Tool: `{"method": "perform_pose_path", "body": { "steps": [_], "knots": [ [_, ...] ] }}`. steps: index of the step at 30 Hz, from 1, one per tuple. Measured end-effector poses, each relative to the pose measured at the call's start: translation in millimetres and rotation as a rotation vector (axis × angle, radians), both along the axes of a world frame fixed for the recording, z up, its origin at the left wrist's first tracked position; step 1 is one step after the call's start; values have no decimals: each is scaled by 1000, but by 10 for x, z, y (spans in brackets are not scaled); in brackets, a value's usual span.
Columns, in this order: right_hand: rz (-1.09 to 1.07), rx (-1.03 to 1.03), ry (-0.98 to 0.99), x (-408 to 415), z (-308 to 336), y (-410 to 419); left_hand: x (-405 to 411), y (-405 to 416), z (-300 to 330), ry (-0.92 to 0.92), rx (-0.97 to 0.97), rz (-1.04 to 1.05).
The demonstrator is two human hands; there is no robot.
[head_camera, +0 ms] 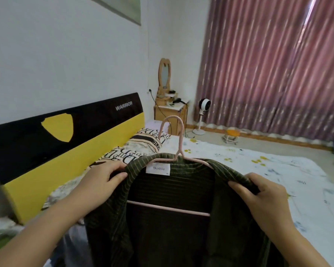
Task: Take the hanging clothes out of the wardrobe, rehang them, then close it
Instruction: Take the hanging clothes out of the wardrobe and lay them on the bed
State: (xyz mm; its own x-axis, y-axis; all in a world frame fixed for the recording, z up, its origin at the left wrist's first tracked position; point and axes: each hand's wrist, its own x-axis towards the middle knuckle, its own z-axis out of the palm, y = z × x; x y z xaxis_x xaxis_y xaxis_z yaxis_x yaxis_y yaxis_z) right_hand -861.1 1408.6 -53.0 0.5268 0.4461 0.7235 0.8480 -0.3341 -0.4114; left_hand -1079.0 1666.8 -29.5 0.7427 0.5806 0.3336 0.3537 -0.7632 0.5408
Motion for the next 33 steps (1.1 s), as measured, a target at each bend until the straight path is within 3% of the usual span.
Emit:
{"method": "perform_pose_path", "body": {
  "steps": [9,20,33],
  "knots": [
    [-116,-20,110,1094,-311,42,1432,280,-238,43,-20,-76],
    [-285,-12,300,2357,-666,705,3230,1112,-614,82,-77,-207],
    [-373,-142,515,4168,-1273,1687,5061,1820,-1500,147,-132,8]
  ]
}}
